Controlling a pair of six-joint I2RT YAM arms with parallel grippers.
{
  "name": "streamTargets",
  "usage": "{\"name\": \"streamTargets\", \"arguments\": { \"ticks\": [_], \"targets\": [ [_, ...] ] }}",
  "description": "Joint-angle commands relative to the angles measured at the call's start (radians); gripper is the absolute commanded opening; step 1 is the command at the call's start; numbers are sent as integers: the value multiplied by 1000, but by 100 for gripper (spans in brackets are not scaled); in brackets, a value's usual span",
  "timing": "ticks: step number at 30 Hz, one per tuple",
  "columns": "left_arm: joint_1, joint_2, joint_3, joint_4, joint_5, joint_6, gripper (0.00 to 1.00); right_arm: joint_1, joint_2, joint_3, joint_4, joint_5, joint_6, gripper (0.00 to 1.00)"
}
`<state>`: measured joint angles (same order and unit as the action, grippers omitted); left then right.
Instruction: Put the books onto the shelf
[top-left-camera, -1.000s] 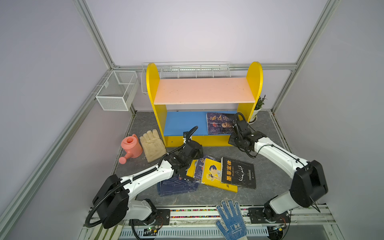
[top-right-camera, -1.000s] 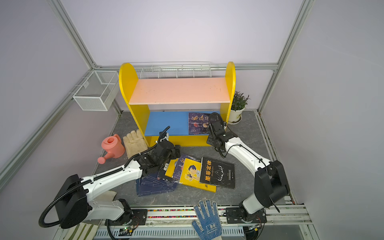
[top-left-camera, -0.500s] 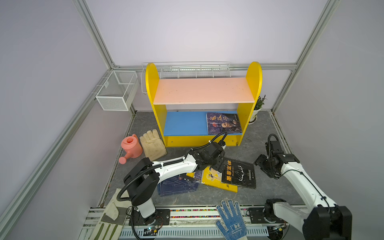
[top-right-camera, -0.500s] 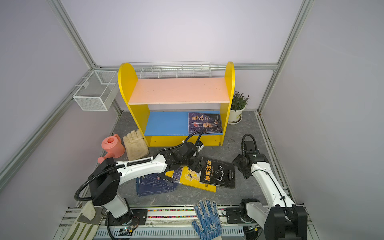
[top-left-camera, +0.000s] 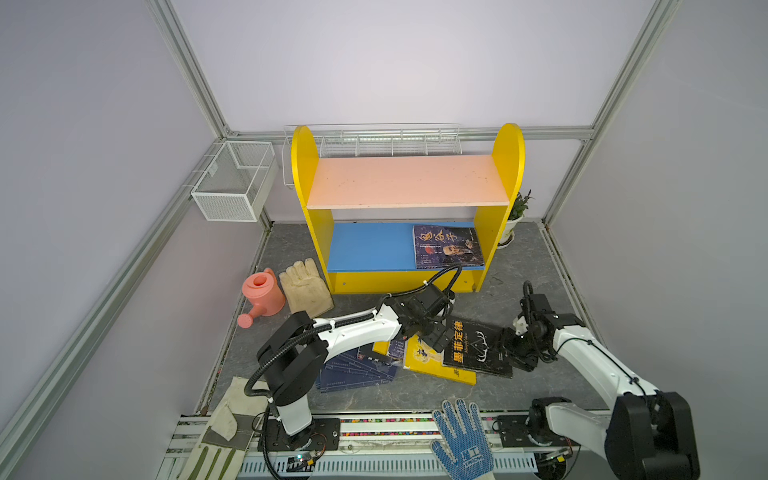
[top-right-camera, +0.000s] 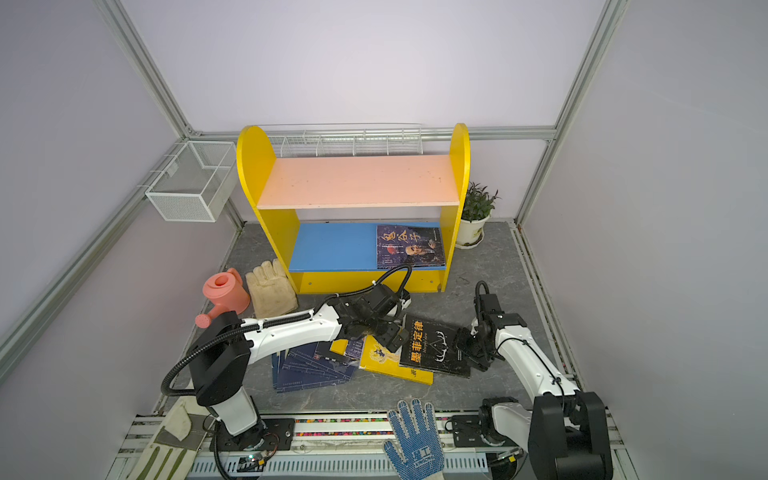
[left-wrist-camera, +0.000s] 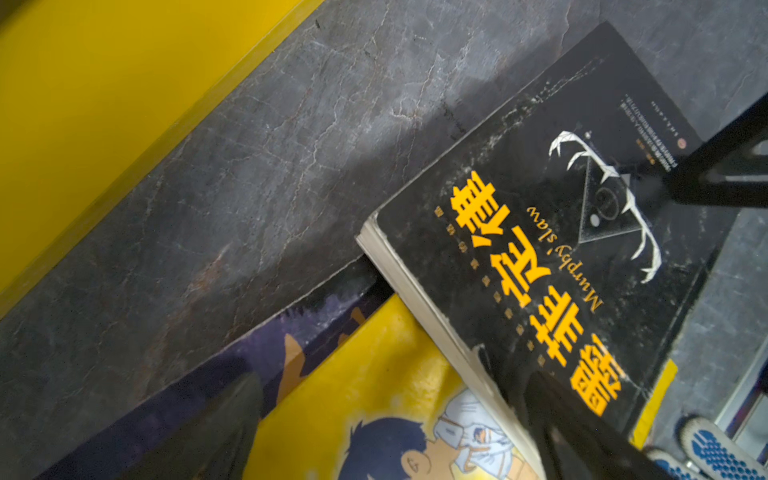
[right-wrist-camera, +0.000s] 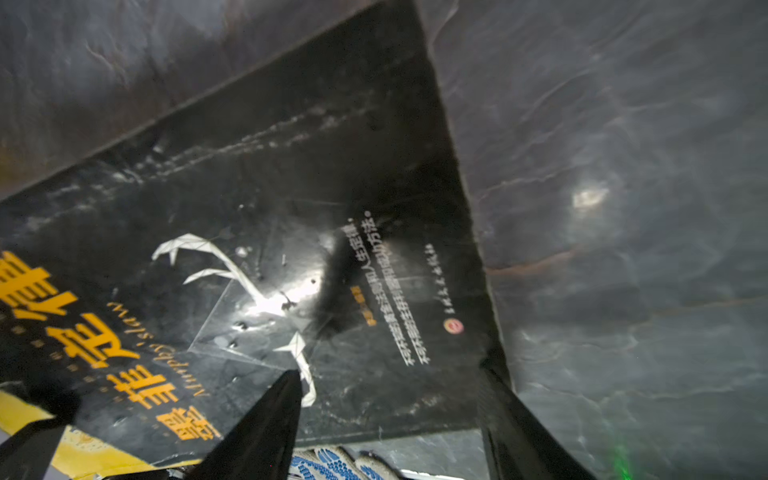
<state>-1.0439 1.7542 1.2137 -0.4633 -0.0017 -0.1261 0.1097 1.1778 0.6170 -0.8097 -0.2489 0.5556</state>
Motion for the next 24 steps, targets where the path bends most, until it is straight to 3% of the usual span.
{"name": "streamTargets", "arguments": {
  "ticks": [1, 9, 11, 15, 18, 24],
  "targets": [
    [-2, 0, -9, -71, -9, -18, 100, 67, 62, 2, 77, -70, -51, 69],
    [33, -44, -76, -62, -6, -94, 100, 286, 178, 134, 185, -149, -144, 68],
    [38, -59, -90, -61, -31, -110, 100, 302, 191, 162, 186, -108, -140, 66],
    [37, -73, -98, -53, -59, -114, 100, 242, 148, 161, 130, 95, -84, 68],
    [38, -66, -90, -45, -51, -105, 100, 153, 106, 117, 86, 173, -17, 69],
    [38, -84, -85, -12, -13, -67, 100, 32, 27, -3, 45, 214, 43, 71]
  ]
}}
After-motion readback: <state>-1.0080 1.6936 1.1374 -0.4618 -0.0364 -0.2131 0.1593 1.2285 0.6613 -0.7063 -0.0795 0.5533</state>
